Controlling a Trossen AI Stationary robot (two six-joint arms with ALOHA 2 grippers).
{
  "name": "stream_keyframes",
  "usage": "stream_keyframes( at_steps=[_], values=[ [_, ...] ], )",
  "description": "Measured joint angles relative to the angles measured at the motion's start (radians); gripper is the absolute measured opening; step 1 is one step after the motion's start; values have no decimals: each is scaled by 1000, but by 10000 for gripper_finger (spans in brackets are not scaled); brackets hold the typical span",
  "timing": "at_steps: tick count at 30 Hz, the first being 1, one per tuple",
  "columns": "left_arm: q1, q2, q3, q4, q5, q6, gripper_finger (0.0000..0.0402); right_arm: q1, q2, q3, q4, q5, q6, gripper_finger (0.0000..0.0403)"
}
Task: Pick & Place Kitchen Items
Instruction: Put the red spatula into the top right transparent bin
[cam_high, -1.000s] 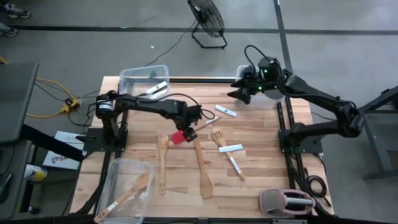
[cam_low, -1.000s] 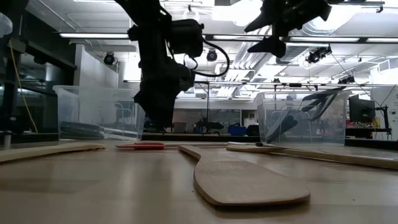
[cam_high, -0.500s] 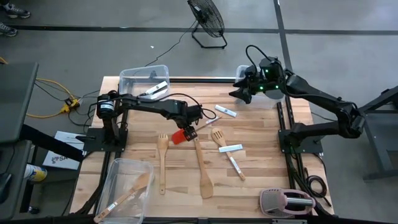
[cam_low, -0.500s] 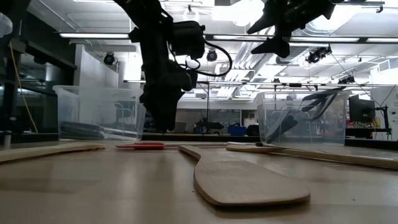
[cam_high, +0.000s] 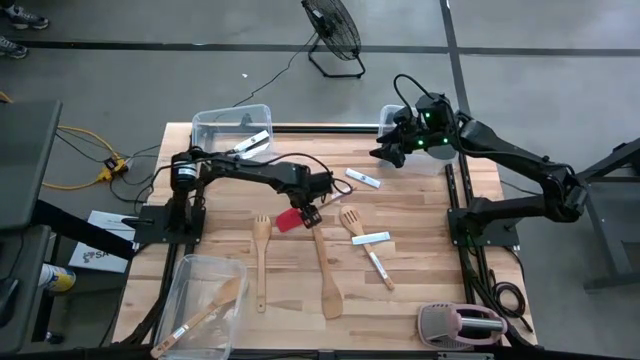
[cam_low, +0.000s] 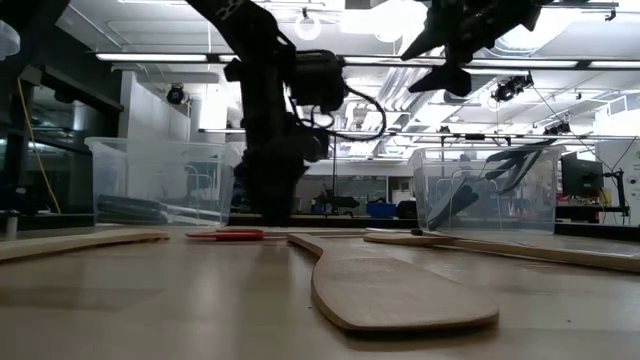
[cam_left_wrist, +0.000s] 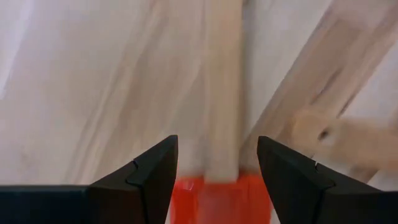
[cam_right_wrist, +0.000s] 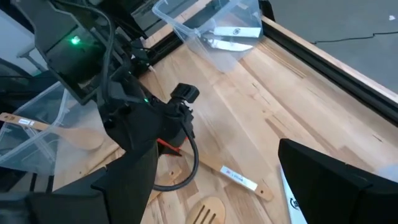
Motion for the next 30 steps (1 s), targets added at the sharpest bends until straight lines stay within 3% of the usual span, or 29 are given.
stream_keyframes(
  at_steps=[16,27,30],
  values=[
    [-1,86,41,-138,58,10,208,0,0,0,-45,12,-1,325],
    [-7,87,38,-142,68,22,76,0,0,0,-74,12,-8,325],
    [-7,87,38,-143,75,26,66,0,0,0,-74,12,-11,325]
  ],
)
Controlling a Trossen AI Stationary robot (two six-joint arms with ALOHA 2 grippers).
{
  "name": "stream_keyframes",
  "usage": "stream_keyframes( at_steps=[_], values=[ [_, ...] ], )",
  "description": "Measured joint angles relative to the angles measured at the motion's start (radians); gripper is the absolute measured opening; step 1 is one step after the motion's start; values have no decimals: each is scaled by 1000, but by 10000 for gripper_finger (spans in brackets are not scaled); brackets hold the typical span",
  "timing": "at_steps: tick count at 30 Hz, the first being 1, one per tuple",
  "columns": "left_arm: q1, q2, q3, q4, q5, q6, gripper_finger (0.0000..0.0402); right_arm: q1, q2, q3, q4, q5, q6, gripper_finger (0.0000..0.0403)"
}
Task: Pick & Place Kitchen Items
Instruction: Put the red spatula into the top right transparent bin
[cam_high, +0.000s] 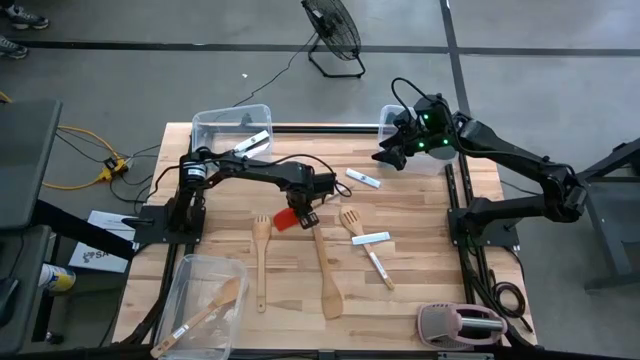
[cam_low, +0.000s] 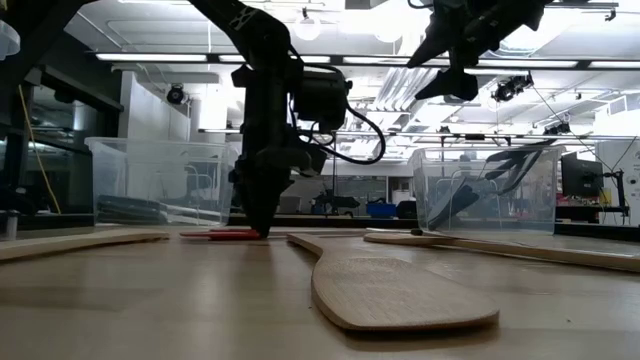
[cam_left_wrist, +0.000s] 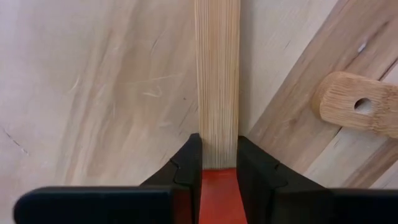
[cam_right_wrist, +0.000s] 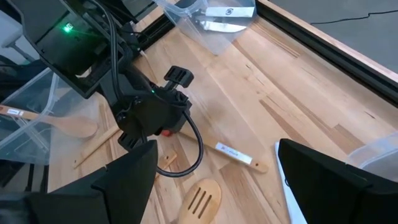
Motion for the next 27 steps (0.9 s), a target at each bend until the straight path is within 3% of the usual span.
stream_keyframes(
  at_steps=[6,13,27],
  values=[
    [1,2,8,-10,17,10,66,0,0,0,0,0,0,325],
    [-4,11,106,-80,63,49,66,0,0,0,0,0,-7,325],
    [0,7,346,-305,-55,143,66,0,0,0,-1,-1,-49,325]
  ],
)
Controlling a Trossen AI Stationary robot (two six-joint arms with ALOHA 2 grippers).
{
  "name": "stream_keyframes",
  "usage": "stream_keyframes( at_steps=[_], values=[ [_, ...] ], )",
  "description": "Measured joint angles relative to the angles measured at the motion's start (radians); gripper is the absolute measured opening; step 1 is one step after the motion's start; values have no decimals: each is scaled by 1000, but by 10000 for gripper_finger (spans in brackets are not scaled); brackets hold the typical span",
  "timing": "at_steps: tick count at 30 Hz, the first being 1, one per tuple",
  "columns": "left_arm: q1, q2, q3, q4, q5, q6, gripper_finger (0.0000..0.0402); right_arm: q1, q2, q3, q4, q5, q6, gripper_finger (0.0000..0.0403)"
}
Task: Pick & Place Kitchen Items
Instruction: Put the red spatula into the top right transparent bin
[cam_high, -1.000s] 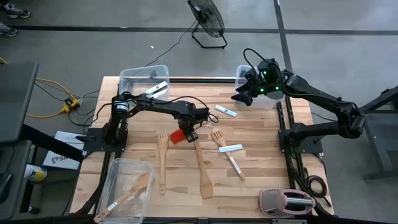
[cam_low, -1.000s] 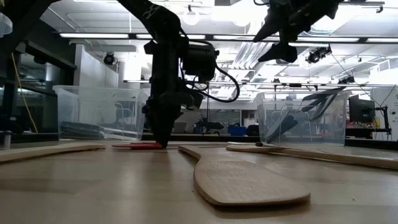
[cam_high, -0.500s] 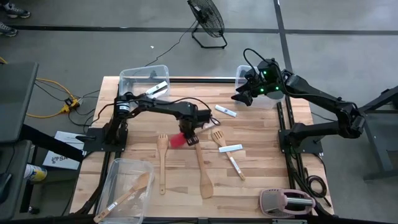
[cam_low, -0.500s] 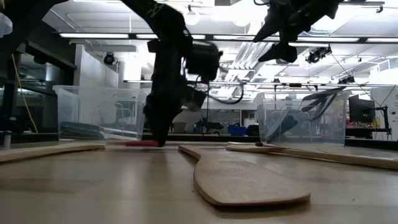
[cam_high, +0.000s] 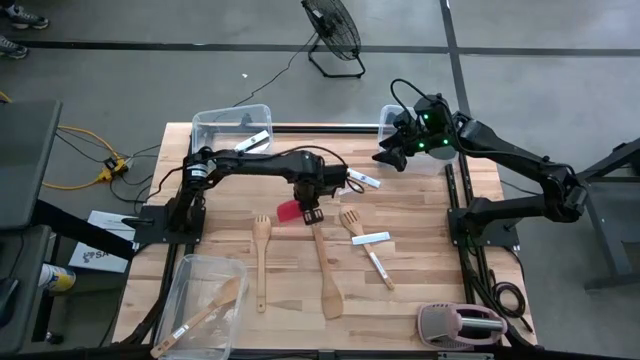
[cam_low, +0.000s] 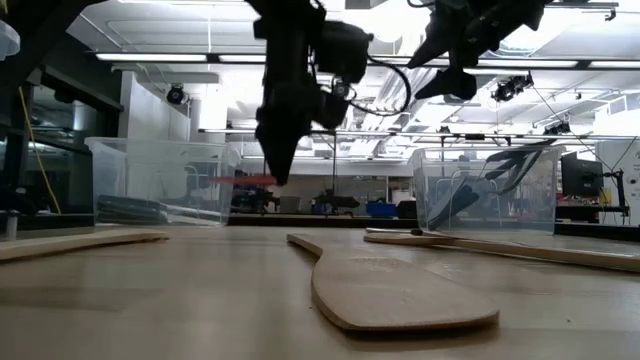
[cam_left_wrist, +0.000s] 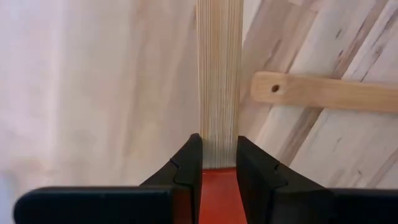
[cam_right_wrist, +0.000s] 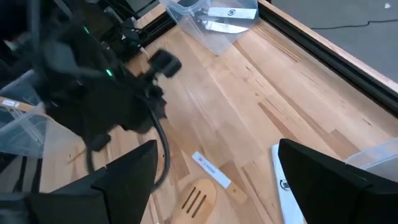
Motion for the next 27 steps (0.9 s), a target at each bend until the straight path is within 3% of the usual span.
stream_keyframes(
  at_steps=[5,14,19,27],
  values=[
    [0,-3,136,-105,-69,49,66,0,-23,0,0,19,-53,325],
    [37,-4,337,-246,-164,76,66,0,-139,0,0,210,-57,325],
    [73,-4,433,-246,-170,98,66,0,-216,0,0,270,-68,325],
    [129,-4,575,-169,-144,164,66,0,-288,0,9,270,-78,325]
  ],
)
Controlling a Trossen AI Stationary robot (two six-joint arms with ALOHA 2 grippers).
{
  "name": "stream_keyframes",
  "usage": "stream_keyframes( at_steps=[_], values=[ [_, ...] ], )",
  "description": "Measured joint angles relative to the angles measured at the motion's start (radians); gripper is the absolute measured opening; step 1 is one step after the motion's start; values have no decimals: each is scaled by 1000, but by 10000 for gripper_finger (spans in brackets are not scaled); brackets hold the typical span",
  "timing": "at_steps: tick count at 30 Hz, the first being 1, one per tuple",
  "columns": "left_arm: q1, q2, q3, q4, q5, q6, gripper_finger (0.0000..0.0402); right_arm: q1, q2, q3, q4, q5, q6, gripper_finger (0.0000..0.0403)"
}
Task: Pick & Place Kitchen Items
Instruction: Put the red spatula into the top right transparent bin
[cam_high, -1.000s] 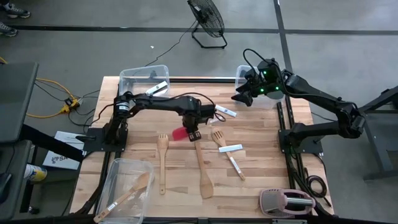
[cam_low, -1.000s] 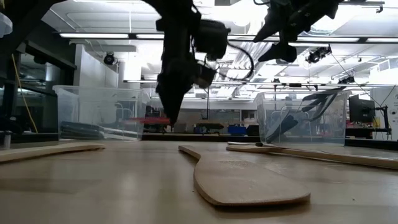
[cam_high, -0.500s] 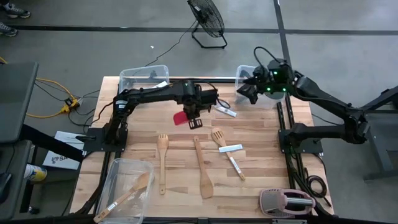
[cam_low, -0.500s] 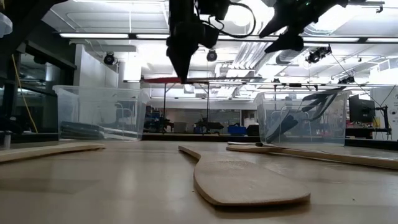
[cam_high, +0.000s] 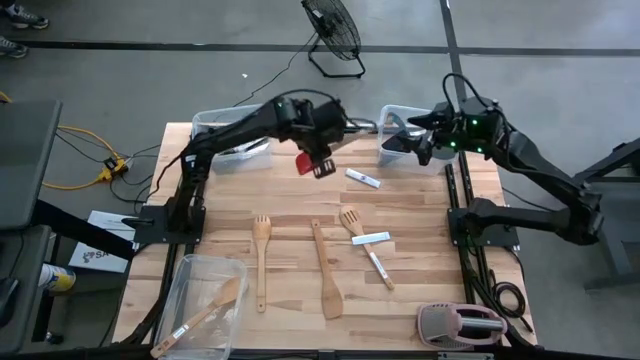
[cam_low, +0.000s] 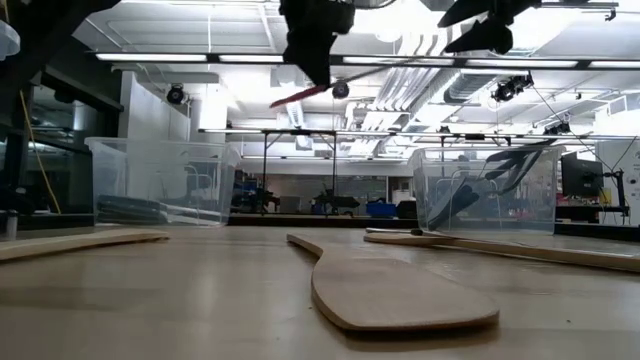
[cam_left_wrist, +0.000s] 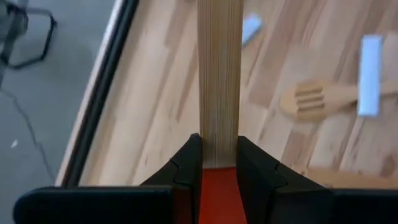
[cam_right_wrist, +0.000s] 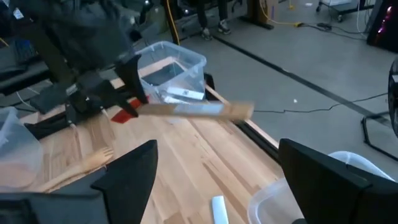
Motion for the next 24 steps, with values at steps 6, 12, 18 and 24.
stream_keyframes(
  at_steps=[6,12,18,24],
  values=[
    [23,-5,28,136,82,65,66,0,9,0,9,-8,38,325],
    [21,-8,28,255,101,95,66,0,35,0,106,-11,121,325],
    [21,-8,28,352,36,89,66,3,56,0,206,-12,227,325],
    [21,-8,28,442,-4,95,66,22,103,0,372,-32,303,325]
  ],
)
